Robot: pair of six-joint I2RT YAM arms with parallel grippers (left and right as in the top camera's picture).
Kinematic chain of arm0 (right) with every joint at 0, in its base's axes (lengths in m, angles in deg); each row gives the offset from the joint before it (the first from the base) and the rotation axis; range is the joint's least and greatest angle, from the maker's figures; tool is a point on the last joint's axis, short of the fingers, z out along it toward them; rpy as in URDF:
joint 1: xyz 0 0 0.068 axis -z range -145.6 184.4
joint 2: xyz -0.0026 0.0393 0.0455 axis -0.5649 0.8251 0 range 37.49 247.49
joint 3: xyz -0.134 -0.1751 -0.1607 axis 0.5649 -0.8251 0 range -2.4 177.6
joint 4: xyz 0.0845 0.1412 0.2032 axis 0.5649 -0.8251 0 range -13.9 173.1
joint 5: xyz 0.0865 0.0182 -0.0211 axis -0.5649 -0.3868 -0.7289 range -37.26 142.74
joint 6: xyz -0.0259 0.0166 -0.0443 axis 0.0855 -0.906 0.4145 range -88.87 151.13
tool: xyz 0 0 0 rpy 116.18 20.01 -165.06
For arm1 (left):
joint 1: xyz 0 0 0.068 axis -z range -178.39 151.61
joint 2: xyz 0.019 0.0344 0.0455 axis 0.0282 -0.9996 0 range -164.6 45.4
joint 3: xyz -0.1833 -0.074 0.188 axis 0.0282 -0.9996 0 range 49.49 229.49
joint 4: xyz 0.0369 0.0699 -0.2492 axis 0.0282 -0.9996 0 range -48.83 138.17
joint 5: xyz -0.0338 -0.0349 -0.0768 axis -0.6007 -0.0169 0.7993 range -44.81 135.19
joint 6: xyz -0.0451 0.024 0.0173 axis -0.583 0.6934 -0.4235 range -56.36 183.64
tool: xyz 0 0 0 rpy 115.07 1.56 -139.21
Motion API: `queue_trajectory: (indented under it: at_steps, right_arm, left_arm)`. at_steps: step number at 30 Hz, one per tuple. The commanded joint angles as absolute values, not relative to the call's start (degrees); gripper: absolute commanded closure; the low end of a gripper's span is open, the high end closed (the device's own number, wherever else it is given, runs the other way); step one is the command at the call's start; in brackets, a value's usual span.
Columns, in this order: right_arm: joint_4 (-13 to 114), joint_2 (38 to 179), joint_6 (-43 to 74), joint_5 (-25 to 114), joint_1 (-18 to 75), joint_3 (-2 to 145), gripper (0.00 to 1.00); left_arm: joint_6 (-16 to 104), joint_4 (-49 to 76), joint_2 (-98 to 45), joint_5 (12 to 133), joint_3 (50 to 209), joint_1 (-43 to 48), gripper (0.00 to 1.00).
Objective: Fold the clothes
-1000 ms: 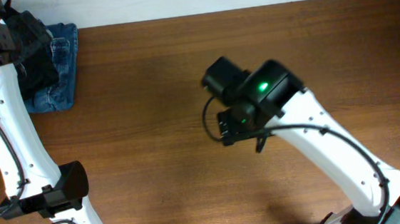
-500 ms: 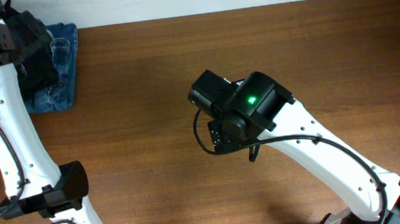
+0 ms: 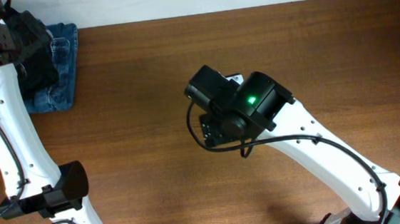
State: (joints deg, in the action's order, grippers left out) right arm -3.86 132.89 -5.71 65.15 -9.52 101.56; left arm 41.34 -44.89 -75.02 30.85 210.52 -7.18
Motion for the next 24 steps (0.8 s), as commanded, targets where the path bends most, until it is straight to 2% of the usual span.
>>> queue_trajectory:
  at_steps: [1,11,19,24]
  right_arm:
    - [-0.08,132.32,-0.49,65.47,-9.37,101.39,0.01]
    - [18.79,128.38,18.90,65.41,-8.08,101.30,0.01]
    - [21.12,122.92,18.90,64.75,-0.69,97.15,0.02]
    - [24.42,115.03,18.90,58.65,7.66,89.04,0.01]
  left_arm:
    - [41.38,-44.98,-73.25,31.00,210.28,-7.42,0.01]
    - [41.38,-44.98,-73.25,31.00,210.28,-7.42,0.01]
    - [41.38,-44.98,-73.25,31.00,210.28,-7.42,0.01]
    - [41.38,-44.98,-73.25,31.00,210.28,-7.42,0.01]
